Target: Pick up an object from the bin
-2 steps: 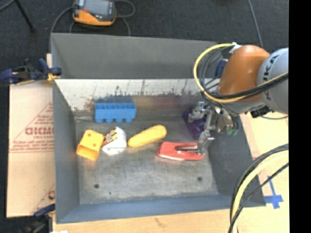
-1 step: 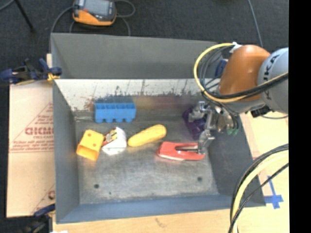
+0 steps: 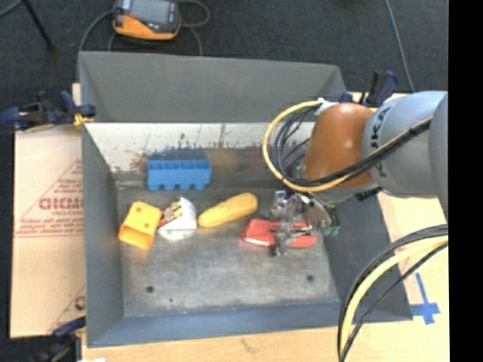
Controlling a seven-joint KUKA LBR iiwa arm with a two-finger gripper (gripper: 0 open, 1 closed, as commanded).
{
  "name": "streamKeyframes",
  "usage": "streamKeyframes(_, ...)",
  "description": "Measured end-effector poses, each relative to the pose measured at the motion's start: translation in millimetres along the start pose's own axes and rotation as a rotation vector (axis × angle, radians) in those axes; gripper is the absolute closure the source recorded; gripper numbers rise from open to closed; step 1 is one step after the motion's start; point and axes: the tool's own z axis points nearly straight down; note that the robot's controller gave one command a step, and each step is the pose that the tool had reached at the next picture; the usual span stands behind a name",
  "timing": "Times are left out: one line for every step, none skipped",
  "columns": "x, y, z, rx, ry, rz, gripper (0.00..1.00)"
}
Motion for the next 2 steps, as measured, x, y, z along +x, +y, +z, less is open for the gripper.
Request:
streamKeyframes(0.0,0.0,0.0,0.0,0.0,-0.001,1.0)
streamKeyframes(17.0,1.2,-133.8,-0.002,0.002,-0.008,1.0)
